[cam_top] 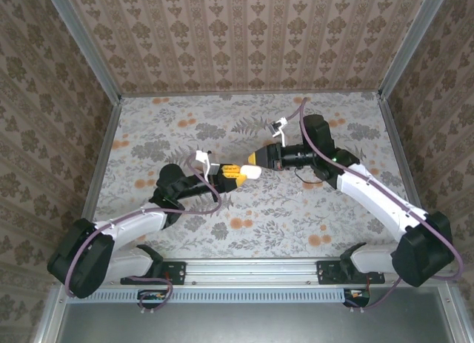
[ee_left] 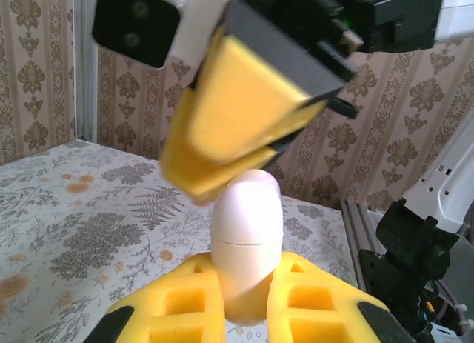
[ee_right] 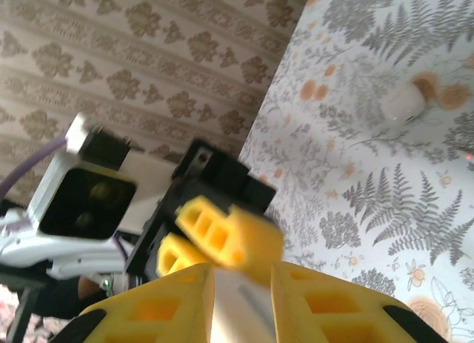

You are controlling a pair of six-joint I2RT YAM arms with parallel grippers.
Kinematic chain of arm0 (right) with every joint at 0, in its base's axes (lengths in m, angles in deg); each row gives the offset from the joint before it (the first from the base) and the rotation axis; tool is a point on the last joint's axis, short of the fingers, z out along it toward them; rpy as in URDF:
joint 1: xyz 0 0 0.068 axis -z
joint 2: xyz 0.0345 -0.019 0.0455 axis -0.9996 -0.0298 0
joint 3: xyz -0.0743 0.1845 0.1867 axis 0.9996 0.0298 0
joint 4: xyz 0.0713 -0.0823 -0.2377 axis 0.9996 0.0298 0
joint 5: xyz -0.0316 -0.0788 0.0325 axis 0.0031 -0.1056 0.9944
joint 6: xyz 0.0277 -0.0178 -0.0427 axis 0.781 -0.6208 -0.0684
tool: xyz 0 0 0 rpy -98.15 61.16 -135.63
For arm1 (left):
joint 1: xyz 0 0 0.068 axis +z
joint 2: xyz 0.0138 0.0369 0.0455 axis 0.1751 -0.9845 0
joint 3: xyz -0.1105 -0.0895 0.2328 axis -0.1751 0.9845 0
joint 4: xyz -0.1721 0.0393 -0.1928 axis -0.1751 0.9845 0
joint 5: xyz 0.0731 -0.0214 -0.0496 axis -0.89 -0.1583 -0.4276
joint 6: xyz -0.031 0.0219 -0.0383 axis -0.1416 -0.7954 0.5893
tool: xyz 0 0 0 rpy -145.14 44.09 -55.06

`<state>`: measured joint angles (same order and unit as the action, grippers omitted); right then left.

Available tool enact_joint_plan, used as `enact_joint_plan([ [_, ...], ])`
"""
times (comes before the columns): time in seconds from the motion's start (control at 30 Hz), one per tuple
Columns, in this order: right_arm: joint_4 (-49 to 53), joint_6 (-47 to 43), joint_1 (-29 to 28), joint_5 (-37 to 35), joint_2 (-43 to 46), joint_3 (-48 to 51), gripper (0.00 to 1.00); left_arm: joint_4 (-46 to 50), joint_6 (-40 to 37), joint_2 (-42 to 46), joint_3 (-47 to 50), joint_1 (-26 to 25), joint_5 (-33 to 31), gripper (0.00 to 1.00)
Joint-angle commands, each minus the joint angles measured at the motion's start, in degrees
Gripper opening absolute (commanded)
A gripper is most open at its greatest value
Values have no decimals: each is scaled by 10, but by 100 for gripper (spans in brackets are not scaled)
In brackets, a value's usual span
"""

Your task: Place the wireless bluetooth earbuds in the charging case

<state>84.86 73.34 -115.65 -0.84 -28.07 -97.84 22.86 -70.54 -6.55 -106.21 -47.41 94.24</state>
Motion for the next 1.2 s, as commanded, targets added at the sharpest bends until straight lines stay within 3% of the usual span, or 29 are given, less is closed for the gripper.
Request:
enact_joint_plan([
  [0.0,47,-51,-11,24,28,9,27,-9,8,1,-21,4,-14,0],
  [0.2,112,-105,-16,-53,49,-8,30,-1,13,5,-15,5,-38,0],
  [0.33,181,-122,-1,-211,71,-19,36,30,29,15,-1,17,-118,0],
  [0.4,203,-126,11,-259,76,-15,38,86,53,20,-10,28,-159,0],
  [0.53,225,-124,19,-320,74,-1,41,332,45,-9,-106,47,-205,0],
  [0.63,236,-115,19,-350,60,9,43,386,22,-82,-160,49,-192,0],
  [0.87,230,-96,23,-356,26,24,43,378,65,-315,-293,51,-110,6],
  [1.0,225,-87,23,-359,12,29,43,382,79,-385,-332,43,-141,9],
  [1.17,219,-85,18,-366,-21,22,43,465,50,-395,-354,44,-198,30],
])
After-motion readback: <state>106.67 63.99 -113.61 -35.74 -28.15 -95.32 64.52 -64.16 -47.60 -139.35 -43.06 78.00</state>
